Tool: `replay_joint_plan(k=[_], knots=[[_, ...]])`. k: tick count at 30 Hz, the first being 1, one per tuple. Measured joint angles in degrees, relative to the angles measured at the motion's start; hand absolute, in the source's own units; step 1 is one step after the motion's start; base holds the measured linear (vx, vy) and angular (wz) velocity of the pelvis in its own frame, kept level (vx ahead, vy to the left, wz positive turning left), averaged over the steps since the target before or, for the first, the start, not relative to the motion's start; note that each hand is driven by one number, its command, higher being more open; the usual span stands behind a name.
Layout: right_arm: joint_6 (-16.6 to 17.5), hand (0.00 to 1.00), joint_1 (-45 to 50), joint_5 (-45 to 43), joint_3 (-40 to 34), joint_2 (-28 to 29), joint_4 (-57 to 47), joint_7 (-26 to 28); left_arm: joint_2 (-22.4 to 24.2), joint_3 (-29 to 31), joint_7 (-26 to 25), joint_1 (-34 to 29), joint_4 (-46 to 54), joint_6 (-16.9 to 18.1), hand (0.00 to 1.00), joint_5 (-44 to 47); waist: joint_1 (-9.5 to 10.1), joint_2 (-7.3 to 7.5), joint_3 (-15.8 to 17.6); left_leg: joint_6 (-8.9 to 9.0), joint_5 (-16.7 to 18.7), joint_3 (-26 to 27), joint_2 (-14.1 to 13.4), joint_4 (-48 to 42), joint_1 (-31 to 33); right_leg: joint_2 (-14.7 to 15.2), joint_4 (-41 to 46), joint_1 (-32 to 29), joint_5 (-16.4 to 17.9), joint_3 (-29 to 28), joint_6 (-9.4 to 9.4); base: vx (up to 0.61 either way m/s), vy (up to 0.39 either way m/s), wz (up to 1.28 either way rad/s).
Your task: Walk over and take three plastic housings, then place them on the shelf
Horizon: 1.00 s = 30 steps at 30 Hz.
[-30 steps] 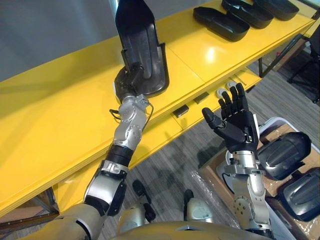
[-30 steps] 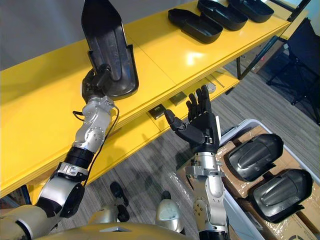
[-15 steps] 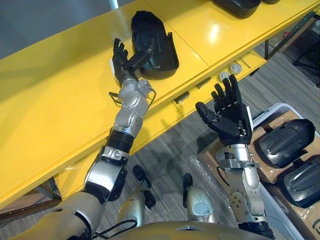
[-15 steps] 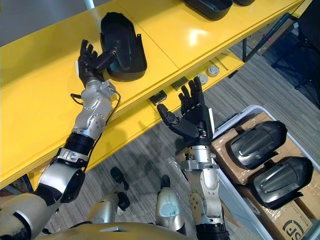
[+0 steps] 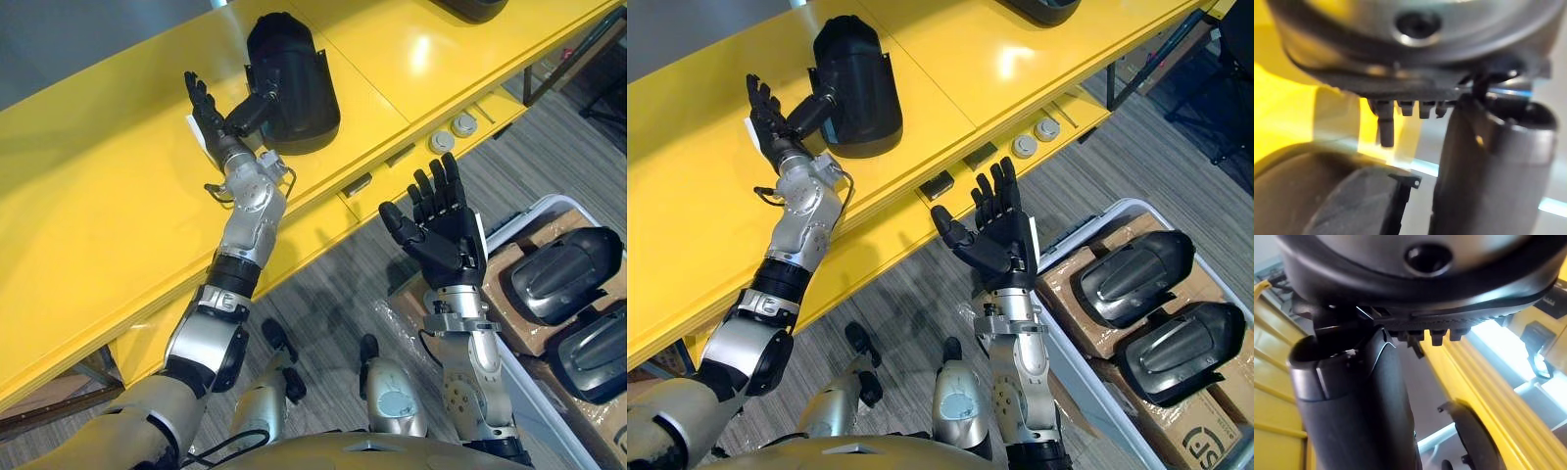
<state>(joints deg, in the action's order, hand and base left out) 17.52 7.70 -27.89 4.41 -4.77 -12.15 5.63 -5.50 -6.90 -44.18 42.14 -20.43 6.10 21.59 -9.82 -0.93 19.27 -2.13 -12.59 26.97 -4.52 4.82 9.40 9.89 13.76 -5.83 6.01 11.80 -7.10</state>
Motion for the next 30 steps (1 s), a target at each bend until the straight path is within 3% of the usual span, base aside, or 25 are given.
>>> replay_joint_plan(k=[4,6,11,14,15,18,21,22,23,24,25,30], knots=[[2.0,1.0,-5.1,4.4,-2.2,-3.3,-0.4,-0.3,-1.7,-2.8,3.1,-4.0,6.4,-7.5,1.0,-5.6,1.04,-0.16,-0.1,0.03,0.0,-1.1,0.1,0.0,-1.1,0.0,-0.3,2.0,0.2,1.2,-0.03,0.03,-0.013,0.15],[2.8,1.0,-10.2,7.3,-4.9,-7.1,-2.3,-2.2,-3.0,-2.9,7.9,-6.0,8.9,-11.0,1.0,-6.5,1.74,-0.54,-0.3,0.03,0.0,-2.3,0.4,0.0,-2.1,0.1,-1.0,4.1,0.2,2.5,-0.1,0.01,0.004,0.24],[4.1,1.0,-21.7,7.5,-12.1,-13.8,1.1,-6.8,-7.8,-2.8,19.4,-11.5,16.2,-11.6,1.0,-5.9,3.78,-2.23,-1.9,0.06,0.0,-4.9,0.9,0.1,-2.5,0.1,-2.3,6.5,0.2,5.3,-0.15,0.0,0.015,0.3],[-0.4,1.0,-23.9,7.0,-15.4,-17.7,8.4,-7.2,-11.2,-1.4,26.1,-18.9,26.7,-11.6,1.0,-5.8,5.08,-3.32,-4.3,-0.12,-0.3,-7.2,1.6,0.0,-2.1,0.2,-3.4,8.1,0.1,7.8,-0.27,0.05,0.028,0.46],[-3.5,1.0,-24.4,6.6,-16.4,-19.9,13.9,-7.1,-11.8,0.8,29.8,-23.2,32.0,-11.6,1.0,-5.8,5.47,-3.63,-4.9,-0.18,-0.5,-8.9,2.0,0.0,-2.0,0.2,-3.9,9.4,0.1,9.5,-0.26,0.06,0.012,0.47],[-10.5,1.0,-27.1,6.2,-17.2,-24.3,25.4,-7.1,-13.0,3.7,35.9,-29.2,36.4,-11.2,1.0,-2.9,7.54,-4.21,-5.5,0.07,-0.9,-11.1,2.3,0.0,-1.8,0.1,-3.8,10.4,0.5,11.6,-0.34,0.01,-0.001,0.44],[-15.1,1.0,-33.4,4.1,-17.3,-27.7,39.5,-7.9,-13.7,4.5,41.7,-33.8,36.5,-11.2,1.0,1.0,9.75,-4.5,-5.6,1.15,-0.6,-13.6,2.7,0.2,-1.6,0.3,-2.6,10.7,1.8,13.7,0.19,-0.05,-0.009,0.4],[-15.7,1.0,-34.7,3.6,-17.2,-28.3,41.4,-7.8,-14.1,4.2,42.6,-34.4,36.3,-11.2,1.0,1.2,10.29,-4.42,-5.6,2.49,0.5,-14.0,2.9,0.3,-1.5,0.4,-2.9,10.8,1.8,14.0,0.33,-0.06,0.041,0.3],[-16.1,1.0,-38.5,1.5,-17.2,-29.6,44.9,-6.9,-15.0,3.4,44.6,-35.6,35.8,-11.2,1.0,1.6,11.25,-3.35,-5.2,1.86,1.9,-14.5,3.9,-3.4,0.6,2.3,-3.2,9.9,1.8,14.5,0.22,-0.02,0.059,0.15],[-16.2,1.0,-41.0,0.1,-17.0,-30.5,46.6,-6.1,-15.4,3.1,46.2,-35.8,35.2,-11.2,1.0,2.9,11.73,-4.21,-5.5,0.3,2.4,-16.2,3.7,-7.5,1.9,2.4,-2.3,9.5,1.9,14.5,-0.01,0.02,0.053,0.11],[-16.2,1.0,-42.6,-0.6,-16.6,-31.0,47.5,-5.8,-15.6,3.0,47.3,-35.8,34.9,-11.2,1.0,3.5,11.94,-4.54,-5.6,-0.06,2.8,-16.7,3.8,-7.1,2.2,2.1,-1.6,9.0,2.0,14.4,-0.19,0.04,0.012,0.06],[-16.2,1.0,-58.7,-4.7,-10.4,-36.7,57.1,-2.1,-18.4,2.9,52.3,-32.3,32.8,-8.4,1.0,8.4,13.3,-3.74,-2.8,-0.78,0.2,-17.5,4.2,-4.6,4.3,2.6,2.0,4.5,2.0,14.2,-0.3,0.0,-0.006,0.06]])
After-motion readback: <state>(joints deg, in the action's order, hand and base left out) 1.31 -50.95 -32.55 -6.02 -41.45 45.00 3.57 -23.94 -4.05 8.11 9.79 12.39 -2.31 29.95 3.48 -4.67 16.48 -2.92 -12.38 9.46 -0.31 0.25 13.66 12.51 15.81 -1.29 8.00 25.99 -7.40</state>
